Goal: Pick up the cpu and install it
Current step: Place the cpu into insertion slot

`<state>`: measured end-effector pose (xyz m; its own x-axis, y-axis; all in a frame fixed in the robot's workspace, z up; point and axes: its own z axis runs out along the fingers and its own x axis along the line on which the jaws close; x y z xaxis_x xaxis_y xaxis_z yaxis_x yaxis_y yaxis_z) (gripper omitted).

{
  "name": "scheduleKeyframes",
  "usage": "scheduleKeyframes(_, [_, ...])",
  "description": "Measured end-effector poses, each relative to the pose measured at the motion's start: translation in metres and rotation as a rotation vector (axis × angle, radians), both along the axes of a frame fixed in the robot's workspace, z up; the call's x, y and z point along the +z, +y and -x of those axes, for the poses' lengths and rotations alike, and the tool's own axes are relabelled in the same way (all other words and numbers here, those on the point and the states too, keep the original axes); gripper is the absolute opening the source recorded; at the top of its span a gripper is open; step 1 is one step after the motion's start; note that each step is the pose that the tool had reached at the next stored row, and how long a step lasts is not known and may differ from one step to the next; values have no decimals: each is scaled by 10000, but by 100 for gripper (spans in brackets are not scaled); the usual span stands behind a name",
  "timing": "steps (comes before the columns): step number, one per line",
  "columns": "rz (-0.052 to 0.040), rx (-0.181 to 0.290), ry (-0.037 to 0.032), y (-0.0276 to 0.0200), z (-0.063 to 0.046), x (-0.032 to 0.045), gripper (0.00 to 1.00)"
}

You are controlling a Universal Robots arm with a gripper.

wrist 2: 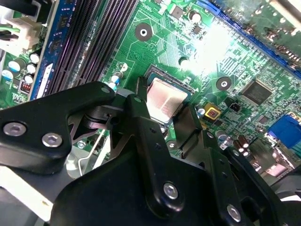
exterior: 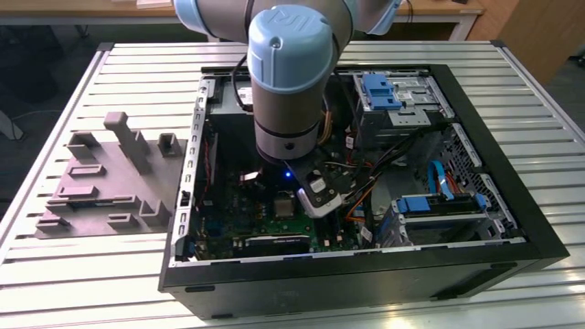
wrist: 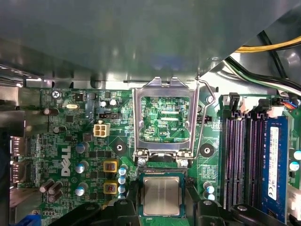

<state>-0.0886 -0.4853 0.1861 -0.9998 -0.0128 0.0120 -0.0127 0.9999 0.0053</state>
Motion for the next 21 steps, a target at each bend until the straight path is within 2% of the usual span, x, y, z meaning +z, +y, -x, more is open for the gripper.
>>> scheduleKeyframes(14, [-14, -12, -7, 2, 0, -12, 48])
scheduleKeyframes(15, [-14, -12, -7, 2, 0, -11, 54])
scheduleKeyframes(16, [-13, -12, -7, 2, 0, -11, 54])
scheduleKeyframes(19, [-58, -10, -16, 5, -2, 17, 54])
scheduleKeyframes(21, [-51, -10, -9, 3, -2, 34, 54])
